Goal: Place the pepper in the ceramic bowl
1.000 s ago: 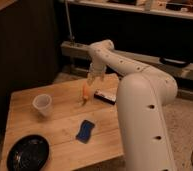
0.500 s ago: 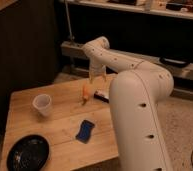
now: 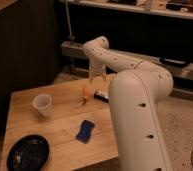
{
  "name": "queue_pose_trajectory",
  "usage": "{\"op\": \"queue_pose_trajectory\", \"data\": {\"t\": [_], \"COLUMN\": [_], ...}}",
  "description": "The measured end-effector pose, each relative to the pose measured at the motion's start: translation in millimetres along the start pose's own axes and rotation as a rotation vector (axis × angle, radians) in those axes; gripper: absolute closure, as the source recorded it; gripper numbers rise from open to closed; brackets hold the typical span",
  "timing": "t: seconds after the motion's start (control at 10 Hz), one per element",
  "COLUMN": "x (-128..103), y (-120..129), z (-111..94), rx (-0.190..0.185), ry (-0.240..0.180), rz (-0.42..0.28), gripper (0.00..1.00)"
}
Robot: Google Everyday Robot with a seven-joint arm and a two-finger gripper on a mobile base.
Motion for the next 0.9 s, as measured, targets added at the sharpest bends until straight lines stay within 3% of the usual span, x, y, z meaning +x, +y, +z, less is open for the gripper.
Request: {"op": "queue_pose_trajectory", "data": {"t": [0.3, 0.4, 0.6, 0.9], "x": [-1, -1, -2, 0], "y": [-29, -40, -50, -69], "z": [7, 12, 22, 53], "rx": [0.135, 0.149, 0.140, 0.118], "ry": [0.023, 0.024, 0.022, 0.004], "rz": [-0.016, -0.029, -0.040, -0.059], "gripper": [0.40, 0.40, 0.40, 0.40]}}
